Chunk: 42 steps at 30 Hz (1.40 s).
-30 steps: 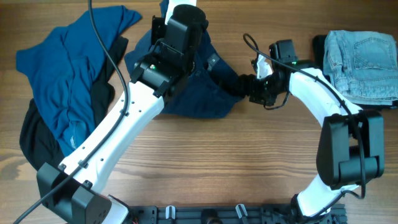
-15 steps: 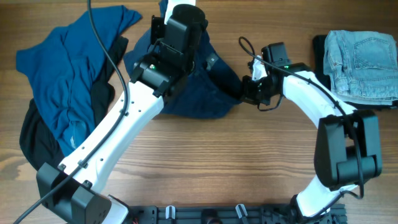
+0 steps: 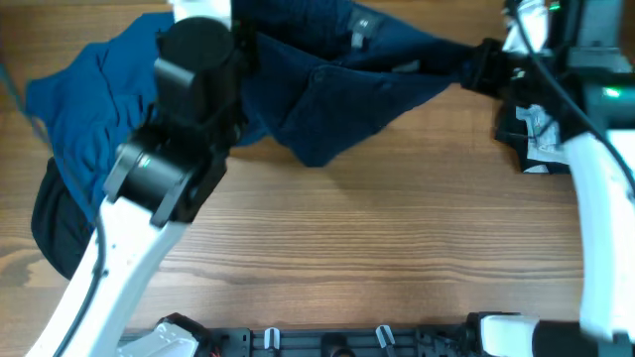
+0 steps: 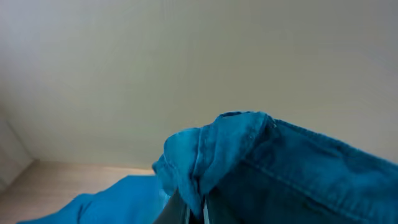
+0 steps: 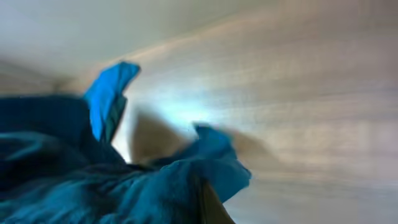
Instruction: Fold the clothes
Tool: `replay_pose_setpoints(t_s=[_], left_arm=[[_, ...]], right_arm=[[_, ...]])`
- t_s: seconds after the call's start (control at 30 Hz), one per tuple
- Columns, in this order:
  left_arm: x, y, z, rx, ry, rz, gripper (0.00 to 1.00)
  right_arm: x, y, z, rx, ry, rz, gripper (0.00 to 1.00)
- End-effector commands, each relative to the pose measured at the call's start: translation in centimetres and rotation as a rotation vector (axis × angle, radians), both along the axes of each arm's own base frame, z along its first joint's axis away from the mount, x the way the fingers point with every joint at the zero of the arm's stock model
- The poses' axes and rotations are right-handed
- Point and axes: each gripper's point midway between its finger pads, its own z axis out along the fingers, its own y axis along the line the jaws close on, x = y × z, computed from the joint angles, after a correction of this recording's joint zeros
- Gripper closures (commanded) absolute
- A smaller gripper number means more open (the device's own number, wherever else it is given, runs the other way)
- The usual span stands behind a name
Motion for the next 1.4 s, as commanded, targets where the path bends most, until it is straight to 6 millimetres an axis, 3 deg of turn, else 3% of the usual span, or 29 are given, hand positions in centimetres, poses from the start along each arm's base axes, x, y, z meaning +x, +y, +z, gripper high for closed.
replay_pose_setpoints(t_s=[0.0, 0.13, 0.27, 0.43, 0.53, 0.6, 0.67, 0.73, 0.87, 0.93, 1.0, 1.1, 1.17, 1.27, 1.37], left_arm=[[-3.8, 1.1, 4.0, -0.065, -0.095, -0.016, 0.96], [-6.5, 2.1, 5.2, -0.081, -0.109, -0.030, 0.96], [-6.2, 2.4, 4.0, -0.056, -0.066, -0.019, 0.96], [-1.5, 1.7, -0.8, -0.004, 0.062, 0.034, 0.96], [2.4, 1.9, -3.1, 0.006, 0.086, 0.084, 0.96], [5.7, 2.6, -3.6, -0.020, 0.035, 0.128, 0.96], [8.1, 3.1, -3.2, -0.055, -0.039, 0.156, 0.96], [9.0, 3.6, -1.4, -0.099, -0.135, 0.169, 0.96], [8.2, 2.8, 3.7, -0.183, -0.323, 0.097, 0.96], [7.6, 1.6, 4.8, -0.186, -0.340, 0.007, 0.96], [7.4, 1.0, 4.3, -0.174, -0.304, -0.033, 0.96], [7.6, 0.5, 3.0, -0.156, -0.250, -0.057, 0.96], [7.6, 0.2, 2.6, -0.151, -0.230, -0.063, 0.96], [7.1, -0.2, 2.6, -0.148, -0.217, -0.074, 0.96], [5.3, -0.4, 3.6, -0.145, -0.217, -0.092, 0.96]], right_arm=[[-2.4, -1.8, 6.6, -0.126, -0.179, -0.030, 0.96], [-4.7, -3.6, 9.7, -0.232, -0.265, -0.091, 0.96], [-4.3, -4.3, 10.5, -0.332, -0.330, -0.066, 0.95], [0.0, -4.3, 7.2, -0.363, -0.261, -0.027, 0.90], [3.7, -4.3, 5.5, -0.369, -0.259, -0.021, 0.90], [7.3, -4.4, 5.7, -0.385, -0.337, -0.026, 0.90], [9.6, -4.9, 6.8, -0.400, -0.422, -0.065, 0.91], [10.8, -4.9, 9.3, -0.400, -0.533, -0.089, 0.92], [11.0, -4.9, 14.3, -0.417, -0.718, -0.113, 0.95], [10.6, -4.8, 14.8, -0.413, -0.720, -0.106, 0.96], [10.2, -4.1, 12.9, -0.386, -0.650, -0.062, 0.96], [9.6, -2.9, 8.7, -0.282, -0.481, -0.011, 0.94], [9.2, -1.9, 6.5, -0.224, -0.392, 0.029, 0.82], [8.4, 0.6, 3.0, -0.113, -0.266, 0.164, 0.47], [7.9, 3.3, -0.6, 0.023, -0.142, 0.300, 0.40]])
